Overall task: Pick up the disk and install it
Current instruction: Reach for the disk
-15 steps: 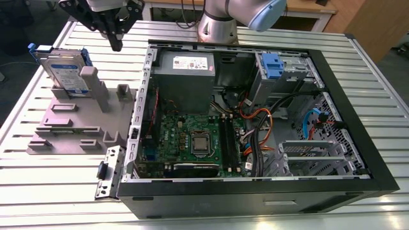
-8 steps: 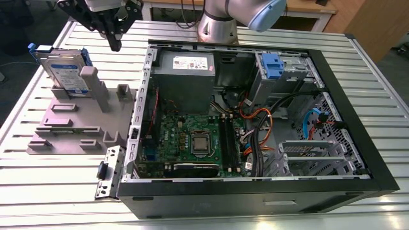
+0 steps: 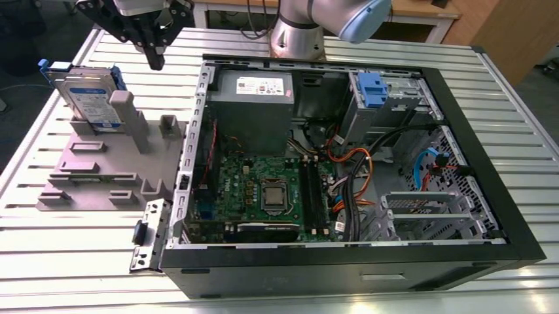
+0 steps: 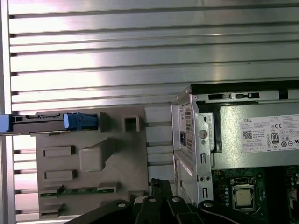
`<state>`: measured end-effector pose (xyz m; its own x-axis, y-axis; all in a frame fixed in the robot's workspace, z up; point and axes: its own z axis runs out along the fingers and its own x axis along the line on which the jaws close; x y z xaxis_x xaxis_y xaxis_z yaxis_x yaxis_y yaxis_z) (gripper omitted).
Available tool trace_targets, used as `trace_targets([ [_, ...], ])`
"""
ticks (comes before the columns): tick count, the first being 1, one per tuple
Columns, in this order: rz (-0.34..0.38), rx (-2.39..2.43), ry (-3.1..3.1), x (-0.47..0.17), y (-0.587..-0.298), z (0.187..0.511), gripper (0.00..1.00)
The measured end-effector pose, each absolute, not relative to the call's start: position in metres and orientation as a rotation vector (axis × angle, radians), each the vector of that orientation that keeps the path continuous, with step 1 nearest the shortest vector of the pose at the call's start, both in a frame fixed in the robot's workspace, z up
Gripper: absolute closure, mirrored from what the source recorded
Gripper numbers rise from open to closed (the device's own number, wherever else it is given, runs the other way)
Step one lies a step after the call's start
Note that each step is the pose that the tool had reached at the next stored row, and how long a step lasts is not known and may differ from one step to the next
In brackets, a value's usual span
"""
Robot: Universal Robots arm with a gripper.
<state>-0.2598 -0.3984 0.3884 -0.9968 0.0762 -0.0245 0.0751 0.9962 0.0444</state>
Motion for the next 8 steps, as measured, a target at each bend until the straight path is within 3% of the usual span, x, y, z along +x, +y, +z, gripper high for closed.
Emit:
trace_targets([
  [8, 0.068, 0.118, 3.113, -0.2623, -0.3984, 0.3884, 0.89],
])
